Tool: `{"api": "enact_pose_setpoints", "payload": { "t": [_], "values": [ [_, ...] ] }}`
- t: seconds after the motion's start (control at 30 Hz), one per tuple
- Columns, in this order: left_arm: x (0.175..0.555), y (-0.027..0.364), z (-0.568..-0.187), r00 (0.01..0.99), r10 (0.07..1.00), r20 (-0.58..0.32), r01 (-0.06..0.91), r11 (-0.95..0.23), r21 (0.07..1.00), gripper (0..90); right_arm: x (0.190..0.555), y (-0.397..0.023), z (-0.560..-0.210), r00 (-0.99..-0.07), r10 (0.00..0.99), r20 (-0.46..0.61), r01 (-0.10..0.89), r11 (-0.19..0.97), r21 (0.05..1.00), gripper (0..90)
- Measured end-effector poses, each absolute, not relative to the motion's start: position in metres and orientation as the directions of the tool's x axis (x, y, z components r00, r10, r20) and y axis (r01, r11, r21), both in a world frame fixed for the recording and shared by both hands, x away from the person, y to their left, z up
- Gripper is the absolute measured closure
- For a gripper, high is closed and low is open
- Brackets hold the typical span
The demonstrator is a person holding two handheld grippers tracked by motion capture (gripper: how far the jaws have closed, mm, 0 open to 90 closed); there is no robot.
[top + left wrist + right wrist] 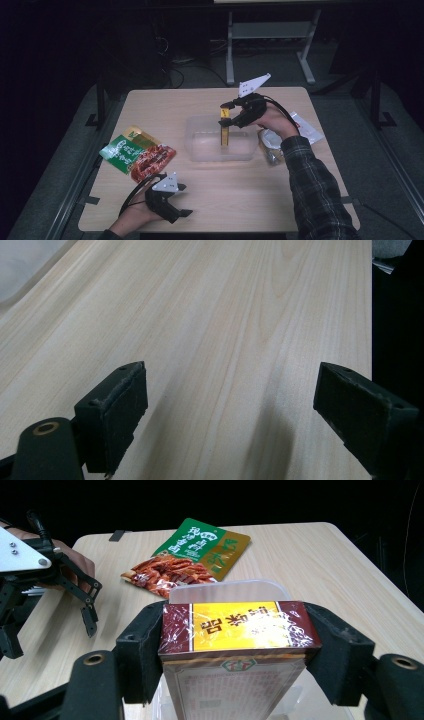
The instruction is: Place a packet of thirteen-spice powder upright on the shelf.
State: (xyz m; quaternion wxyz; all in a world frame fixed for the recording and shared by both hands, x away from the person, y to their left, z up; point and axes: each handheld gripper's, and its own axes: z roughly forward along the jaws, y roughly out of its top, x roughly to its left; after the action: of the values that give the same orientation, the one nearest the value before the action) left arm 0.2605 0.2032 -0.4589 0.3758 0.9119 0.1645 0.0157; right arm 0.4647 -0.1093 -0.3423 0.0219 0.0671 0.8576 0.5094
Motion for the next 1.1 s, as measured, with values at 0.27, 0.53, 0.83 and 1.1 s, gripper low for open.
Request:
{"api": "enact_pose_setpoints", "payload": {
  "t": [0.27,0.53,0.83,1.1],
  "values": [
    [0.261,0.203,-0.460,0.945,0.311,-0.100,0.291,-0.663,0.689,13.6,0.467,-0.109,-0.344,-0.990,0.135,0.033,0.092,0.461,0.883,30.8],
    [0.260,0.203,-0.460,0.946,0.309,-0.098,0.289,-0.664,0.689,13.6,0.468,-0.106,-0.346,-0.990,0.132,0.040,0.097,0.462,0.882,30.8],
    [0.261,0.203,-0.460,0.946,0.309,-0.099,0.289,-0.664,0.689,13.6,0.470,-0.107,-0.349,-0.990,0.130,0.045,0.101,0.470,0.877,30.8],
    [0.260,0.202,-0.460,0.944,0.312,-0.106,0.295,-0.657,0.693,13.6,0.471,-0.100,-0.359,-0.990,0.135,0.030,0.097,0.519,0.849,30.6]
  ]
}}
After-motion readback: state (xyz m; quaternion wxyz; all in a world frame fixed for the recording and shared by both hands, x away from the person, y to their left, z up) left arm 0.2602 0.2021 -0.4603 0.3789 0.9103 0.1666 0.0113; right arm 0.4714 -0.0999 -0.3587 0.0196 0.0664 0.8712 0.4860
